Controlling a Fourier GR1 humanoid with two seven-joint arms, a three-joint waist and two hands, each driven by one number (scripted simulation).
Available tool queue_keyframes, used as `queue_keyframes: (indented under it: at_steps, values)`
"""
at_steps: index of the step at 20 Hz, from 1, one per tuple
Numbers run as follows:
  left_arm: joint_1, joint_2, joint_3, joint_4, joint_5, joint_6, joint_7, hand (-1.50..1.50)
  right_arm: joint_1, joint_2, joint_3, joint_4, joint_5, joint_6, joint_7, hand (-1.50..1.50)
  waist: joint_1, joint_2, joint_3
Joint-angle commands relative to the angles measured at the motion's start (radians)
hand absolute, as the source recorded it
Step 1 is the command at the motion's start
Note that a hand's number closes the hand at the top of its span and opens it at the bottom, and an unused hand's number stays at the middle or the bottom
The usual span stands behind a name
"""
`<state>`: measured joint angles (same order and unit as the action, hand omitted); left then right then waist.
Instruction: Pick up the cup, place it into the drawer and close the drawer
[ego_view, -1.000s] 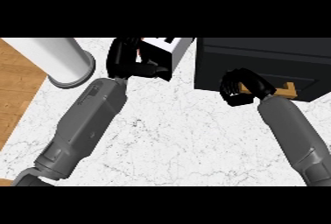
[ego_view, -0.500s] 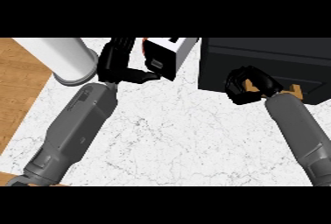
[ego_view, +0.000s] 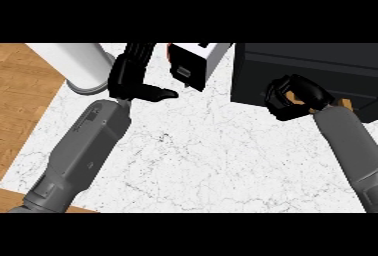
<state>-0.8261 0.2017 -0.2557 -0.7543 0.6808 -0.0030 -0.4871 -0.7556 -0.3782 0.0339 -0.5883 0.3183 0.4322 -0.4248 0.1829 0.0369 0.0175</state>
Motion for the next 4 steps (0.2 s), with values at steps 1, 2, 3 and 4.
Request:
queue_keyframes:
  at_steps: [1, 2, 3, 4]
  values:
    - [0.01, -0.008, -0.005, -0.016, 0.004, -0.014, -0.001, -1.5, -0.171, -0.109, -0.088, 0.027, 0.007, -0.132, 0.073, 1.5, 0.032, 0.013, -0.014]
    - [0.016, 0.009, 0.002, -0.02, 0.005, -0.019, -0.005, -1.5, -0.164, -0.113, -0.082, 0.023, 0.01, -0.125, 0.076, 1.5, 0.049, 0.013, -0.014]
    - [-0.002, 0.019, 0.007, -0.023, 0.009, -0.022, 0.008, -1.5, -0.164, -0.114, -0.087, 0.017, 0.004, -0.122, 0.076, 1.5, 0.04, 0.013, -0.014]
    - [0.015, 0.014, 0.0, -0.017, 0.003, -0.024, -0.002, -1.5, -0.165, -0.116, -0.087, 0.017, 0.0, -0.111, 0.084, 1.5, 0.042, 0.019, -0.015]
